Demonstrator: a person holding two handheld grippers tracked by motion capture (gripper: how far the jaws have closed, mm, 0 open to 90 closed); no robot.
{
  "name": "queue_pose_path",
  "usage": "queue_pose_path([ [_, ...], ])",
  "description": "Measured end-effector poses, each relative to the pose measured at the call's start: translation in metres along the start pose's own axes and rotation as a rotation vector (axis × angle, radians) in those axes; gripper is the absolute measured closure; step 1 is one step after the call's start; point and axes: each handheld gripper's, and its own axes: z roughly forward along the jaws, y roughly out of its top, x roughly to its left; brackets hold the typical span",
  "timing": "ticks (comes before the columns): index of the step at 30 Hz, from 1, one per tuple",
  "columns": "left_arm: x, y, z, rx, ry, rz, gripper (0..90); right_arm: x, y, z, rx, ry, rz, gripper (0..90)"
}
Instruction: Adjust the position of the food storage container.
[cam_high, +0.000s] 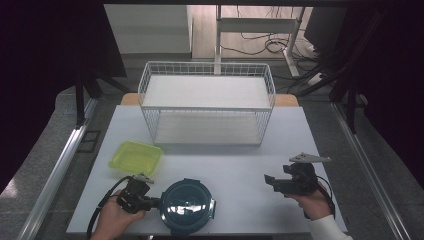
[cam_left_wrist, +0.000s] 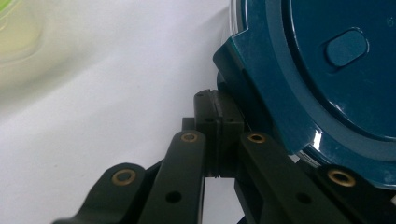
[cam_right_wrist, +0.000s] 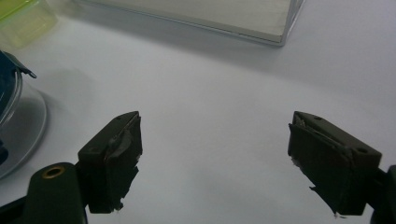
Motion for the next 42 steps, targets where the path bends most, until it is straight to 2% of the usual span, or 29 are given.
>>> queue_pose_path([
  [9, -0.005, 0.005, 0.004, -0.001, -0.010, 0.005, 90.0, 0.000, -0.001, 0.001, 0.003, 0.001, -0.001, 17.6],
  [17, -0.002, 0.003, 0.004, -0.016, -0.036, -0.009, 90.0, 0.000, -0.002, 0.001, 0.006, -0.001, 0.005, 17.6],
  [23, 0.006, 0.004, 0.002, -0.079, -0.055, -0.020, 90.0, -0.001, -0.003, -0.001, -0.007, -0.012, 0.018, 17.6],
  [24, 0.007, 0.003, 0.000, -0.091, -0.046, -0.019, 89.9, 0.000, -0.004, -0.002, -0.011, -0.013, 0.018, 17.6],
  [28, 0.013, -0.002, -0.011, -0.161, -0.022, -0.042, 77.5, 0.005, -0.008, -0.005, -0.020, -0.011, 0.021, 17.6],
  [29, 0.014, -0.004, -0.014, -0.183, -0.015, -0.049, 69.5, 0.006, -0.009, -0.005, -0.025, -0.008, 0.018, 17.6],
  [30, 0.015, -0.006, -0.016, -0.203, -0.010, -0.059, 53.4, 0.011, -0.012, -0.006, -0.027, 0.005, 0.020, 17.6],
  [31, 0.016, -0.008, -0.019, -0.220, -0.001, -0.070, 53.4, 0.011, -0.012, -0.006, -0.027, 0.005, 0.020, 17.6],
  [33, 0.017, -0.010, -0.025, -0.260, 0.006, -0.081, 37.6, 0.015, -0.014, -0.005, -0.028, 0.021, 0.022, 17.5],
  [34, 0.018, -0.012, -0.028, -0.283, 0.009, -0.087, 33.0, 0.016, -0.015, -0.005, -0.030, 0.028, 0.019, 17.3],
  [38, 0.020, -0.016, -0.037, -0.335, 0.000, -0.120, 23.1, 0.023, -0.016, -0.002, -0.036, 0.067, 0.024, 16.5],
  [42, 0.021, -0.019, -0.040, -0.341, -0.008, -0.139, 20.1, 0.031, -0.016, 0.003, -0.031, 0.112, 0.032, 15.6],
])
